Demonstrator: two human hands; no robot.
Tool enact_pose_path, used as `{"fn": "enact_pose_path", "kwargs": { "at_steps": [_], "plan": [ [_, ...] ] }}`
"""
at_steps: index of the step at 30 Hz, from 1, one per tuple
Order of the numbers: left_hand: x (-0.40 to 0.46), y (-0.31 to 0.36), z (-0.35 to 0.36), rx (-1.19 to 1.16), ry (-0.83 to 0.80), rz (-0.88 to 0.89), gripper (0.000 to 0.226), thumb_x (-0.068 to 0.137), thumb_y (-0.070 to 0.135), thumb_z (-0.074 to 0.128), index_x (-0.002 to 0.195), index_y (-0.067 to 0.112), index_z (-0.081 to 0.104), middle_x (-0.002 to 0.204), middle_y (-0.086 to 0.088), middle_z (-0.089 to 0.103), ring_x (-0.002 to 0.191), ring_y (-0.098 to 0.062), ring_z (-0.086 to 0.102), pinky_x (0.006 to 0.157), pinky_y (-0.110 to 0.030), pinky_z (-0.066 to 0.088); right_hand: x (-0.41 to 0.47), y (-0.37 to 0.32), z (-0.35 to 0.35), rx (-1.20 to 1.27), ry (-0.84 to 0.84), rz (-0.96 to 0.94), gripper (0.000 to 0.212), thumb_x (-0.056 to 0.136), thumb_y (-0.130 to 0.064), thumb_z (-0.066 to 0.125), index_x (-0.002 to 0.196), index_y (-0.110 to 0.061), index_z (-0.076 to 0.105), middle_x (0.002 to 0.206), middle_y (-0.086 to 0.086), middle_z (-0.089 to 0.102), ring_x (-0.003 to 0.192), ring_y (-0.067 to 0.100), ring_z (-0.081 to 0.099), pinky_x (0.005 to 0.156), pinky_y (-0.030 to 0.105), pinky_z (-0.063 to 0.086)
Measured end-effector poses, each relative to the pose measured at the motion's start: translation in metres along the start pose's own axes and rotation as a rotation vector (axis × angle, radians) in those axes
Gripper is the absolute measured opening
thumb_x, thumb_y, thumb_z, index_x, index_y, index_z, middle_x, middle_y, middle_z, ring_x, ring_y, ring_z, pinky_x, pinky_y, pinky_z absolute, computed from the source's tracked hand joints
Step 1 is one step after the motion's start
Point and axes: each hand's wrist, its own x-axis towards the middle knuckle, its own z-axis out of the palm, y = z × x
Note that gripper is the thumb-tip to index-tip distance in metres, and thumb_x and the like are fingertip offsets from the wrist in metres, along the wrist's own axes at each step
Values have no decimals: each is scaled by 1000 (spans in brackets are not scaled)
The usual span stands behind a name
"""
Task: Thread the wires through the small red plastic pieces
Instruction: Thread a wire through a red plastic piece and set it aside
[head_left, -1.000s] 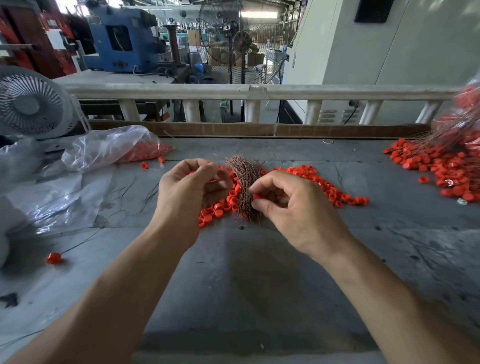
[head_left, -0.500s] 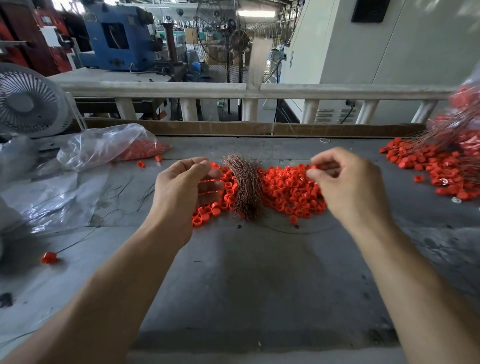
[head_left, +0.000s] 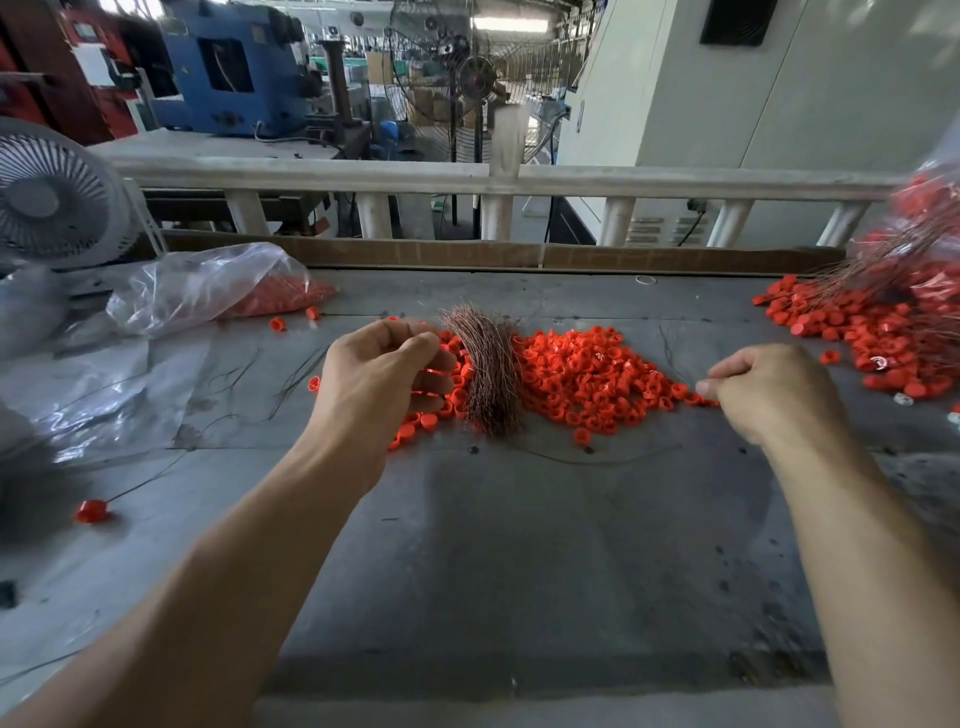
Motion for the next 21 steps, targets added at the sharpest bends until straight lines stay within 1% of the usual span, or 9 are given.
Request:
{"fn": "enact_pose_path", "kwargs": {
  "at_steps": [2,3,5,7,10,13,16,19,21],
  "plan": [
    [0,-1,0,8,-1,0,9,99,10,63,95,9,70,80,-7,76,66,-17,67,63,-33,57,1,1,0,-7,-4,6,24,82,-26,84,68,-25,64,72,-1,67,66,20,62,72,31,47],
    [0,-1,0,11,-2,1,9,99,10,63,95,9,71,80,-7,76,66,-17,67,63,-33,57,0,1,0,-10,-4,5,21,82,-25,83,70,-24,65,73,-1,68,66,19,63,72,31,48],
    [1,-1,0,20,-4,0,9,99,11,63,95,10,71,80,-7,76,66,-16,68,64,-33,58,-1,0,1,-10,-7,-5,13,82,-24,82,79,-25,69,89,4,74,81,26,68,80,35,53],
    [0,0,0,25,-4,-1,9,99,11,63,96,9,71,80,-7,76,65,-16,68,64,-33,58,-3,-2,0,-1,-8,-12,11,83,-24,81,89,-27,74,104,7,75,97,31,68,88,38,55],
    [0,1,1,37,3,4,10,99,10,63,94,9,71,79,-7,76,64,-15,67,63,-33,58,-6,-3,0,6,-10,-26,14,84,-27,80,97,-26,75,108,8,74,103,33,67,93,41,55],
    [0,1,-1,65,9,14,11,99,8,62,92,9,70,77,-6,76,63,-15,67,60,-31,57,-13,-11,0,21,54,-128,17,86,-30,77,101,-23,75,105,5,76,101,31,68,90,40,55],
    [1,-1,-1,147,16,30,10,98,6,62,92,9,70,74,-3,75,58,-12,65,51,-26,54,-31,-31,5,181,60,-323,8,86,-27,76,94,-26,76,90,-6,76,90,19,70,84,32,54],
    [3,-5,-2,293,24,69,12,93,7,66,88,14,73,74,-3,76,52,-5,61,45,-18,46,-56,-50,15,242,-106,-539,6,85,-28,79,87,-33,76,77,-22,70,74,-4,65,71,13,45],
    [5,-10,-2,408,11,99,12,91,10,69,84,19,74,71,0,74,53,-5,60,47,-17,44,-71,-57,25,210,-190,-663,6,85,-28,80,88,-32,76,75,-26,67,75,-9,62,66,3,39]
  ]
}}
